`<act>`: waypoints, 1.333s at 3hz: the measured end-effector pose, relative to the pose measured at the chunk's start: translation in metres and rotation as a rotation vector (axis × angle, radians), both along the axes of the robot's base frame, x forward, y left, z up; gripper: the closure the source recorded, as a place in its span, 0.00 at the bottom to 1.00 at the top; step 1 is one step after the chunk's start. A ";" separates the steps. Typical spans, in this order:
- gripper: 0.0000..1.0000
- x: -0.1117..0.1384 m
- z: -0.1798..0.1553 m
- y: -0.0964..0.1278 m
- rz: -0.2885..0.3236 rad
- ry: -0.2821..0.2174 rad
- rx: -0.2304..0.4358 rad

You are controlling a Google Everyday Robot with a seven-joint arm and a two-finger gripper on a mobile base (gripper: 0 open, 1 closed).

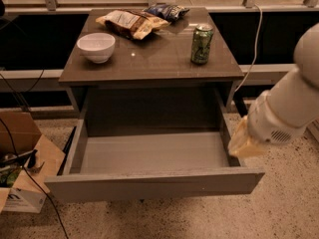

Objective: Close top drawer

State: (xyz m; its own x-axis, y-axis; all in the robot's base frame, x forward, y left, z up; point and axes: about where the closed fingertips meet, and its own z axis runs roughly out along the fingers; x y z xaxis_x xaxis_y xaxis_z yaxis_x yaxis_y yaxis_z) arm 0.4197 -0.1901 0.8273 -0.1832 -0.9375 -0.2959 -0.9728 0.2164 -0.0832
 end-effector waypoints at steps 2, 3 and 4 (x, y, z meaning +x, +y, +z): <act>1.00 -0.038 -0.113 0.014 -0.043 0.180 0.014; 1.00 -0.038 -0.178 0.027 -0.058 0.259 0.060; 1.00 -0.037 -0.178 0.027 -0.064 0.257 0.061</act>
Offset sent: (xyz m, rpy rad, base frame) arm -0.0596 0.0256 -0.1799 0.0529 0.2792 -0.0780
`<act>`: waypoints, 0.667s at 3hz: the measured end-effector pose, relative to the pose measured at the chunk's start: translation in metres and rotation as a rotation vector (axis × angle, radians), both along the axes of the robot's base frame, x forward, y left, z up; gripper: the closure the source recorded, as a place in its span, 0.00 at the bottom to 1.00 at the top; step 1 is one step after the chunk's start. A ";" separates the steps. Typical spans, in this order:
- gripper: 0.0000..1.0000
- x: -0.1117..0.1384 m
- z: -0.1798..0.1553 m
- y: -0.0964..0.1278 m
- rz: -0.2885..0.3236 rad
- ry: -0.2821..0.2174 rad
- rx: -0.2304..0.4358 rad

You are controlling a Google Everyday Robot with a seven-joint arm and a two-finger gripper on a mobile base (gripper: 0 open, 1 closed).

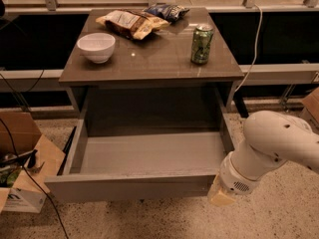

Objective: Close top drawer

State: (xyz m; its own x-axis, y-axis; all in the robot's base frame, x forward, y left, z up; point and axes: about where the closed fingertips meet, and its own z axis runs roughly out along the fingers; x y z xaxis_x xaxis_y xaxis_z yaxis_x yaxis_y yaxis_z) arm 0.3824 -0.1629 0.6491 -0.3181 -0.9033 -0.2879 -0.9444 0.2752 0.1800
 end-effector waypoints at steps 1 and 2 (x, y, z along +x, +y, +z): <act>1.00 0.005 -0.002 -0.002 -0.056 -0.014 0.001; 1.00 0.023 -0.004 0.020 -0.015 -0.028 0.046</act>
Offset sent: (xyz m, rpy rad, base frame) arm 0.1427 0.0829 0.0351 0.2162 -0.2243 0.1819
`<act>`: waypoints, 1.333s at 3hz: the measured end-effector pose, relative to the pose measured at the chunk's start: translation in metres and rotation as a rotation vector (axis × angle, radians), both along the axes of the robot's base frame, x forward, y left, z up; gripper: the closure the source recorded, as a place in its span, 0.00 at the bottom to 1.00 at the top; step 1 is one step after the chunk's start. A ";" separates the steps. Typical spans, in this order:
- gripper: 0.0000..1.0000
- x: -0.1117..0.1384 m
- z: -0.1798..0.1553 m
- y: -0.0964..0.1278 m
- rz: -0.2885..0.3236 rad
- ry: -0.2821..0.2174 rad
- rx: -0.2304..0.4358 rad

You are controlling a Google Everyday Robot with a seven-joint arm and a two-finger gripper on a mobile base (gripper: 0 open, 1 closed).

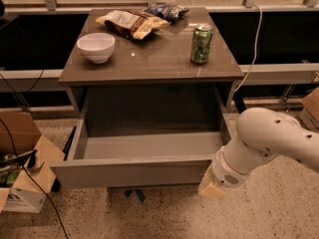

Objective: Close top drawer

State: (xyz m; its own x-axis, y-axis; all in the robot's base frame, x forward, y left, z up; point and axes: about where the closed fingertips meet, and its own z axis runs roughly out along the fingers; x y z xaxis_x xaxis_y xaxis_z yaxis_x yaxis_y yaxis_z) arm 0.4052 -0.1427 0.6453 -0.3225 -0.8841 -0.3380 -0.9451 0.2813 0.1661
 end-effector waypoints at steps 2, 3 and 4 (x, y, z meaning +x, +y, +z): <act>1.00 0.019 -0.002 0.001 -0.053 -0.075 -0.004; 1.00 0.055 0.001 0.003 -0.060 -0.181 0.009; 1.00 0.055 0.001 0.003 -0.060 -0.181 0.009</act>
Offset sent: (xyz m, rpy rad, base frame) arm 0.0254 -0.0002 -0.0025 -0.0086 -0.1197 -0.1264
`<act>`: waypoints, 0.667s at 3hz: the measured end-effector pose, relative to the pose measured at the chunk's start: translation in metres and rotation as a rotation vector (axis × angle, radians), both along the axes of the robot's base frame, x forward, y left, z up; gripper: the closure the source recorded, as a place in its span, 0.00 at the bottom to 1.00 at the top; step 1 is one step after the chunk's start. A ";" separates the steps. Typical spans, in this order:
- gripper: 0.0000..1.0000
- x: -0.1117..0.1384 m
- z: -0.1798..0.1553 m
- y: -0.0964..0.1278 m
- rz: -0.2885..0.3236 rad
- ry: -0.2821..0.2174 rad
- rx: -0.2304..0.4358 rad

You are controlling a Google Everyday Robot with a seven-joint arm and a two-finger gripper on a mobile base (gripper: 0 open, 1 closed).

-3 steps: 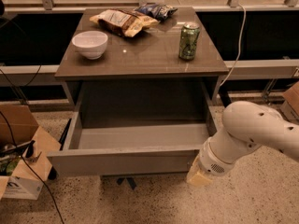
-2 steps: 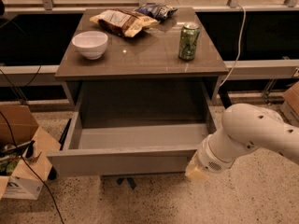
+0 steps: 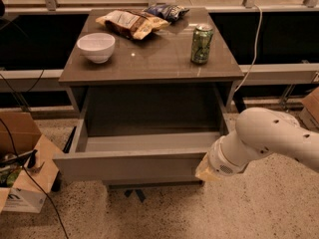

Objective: Close top drawer

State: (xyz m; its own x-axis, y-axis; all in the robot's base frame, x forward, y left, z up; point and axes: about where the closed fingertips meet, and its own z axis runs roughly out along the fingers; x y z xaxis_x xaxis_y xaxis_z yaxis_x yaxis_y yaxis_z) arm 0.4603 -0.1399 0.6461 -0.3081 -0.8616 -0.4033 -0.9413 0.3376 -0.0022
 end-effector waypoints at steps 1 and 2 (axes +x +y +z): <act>1.00 0.036 0.005 -0.005 -0.014 -0.084 0.040; 1.00 0.036 0.005 -0.005 -0.014 -0.084 0.040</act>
Offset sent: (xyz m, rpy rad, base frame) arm 0.2071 -0.0285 0.0475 0.2008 -0.3531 -0.0501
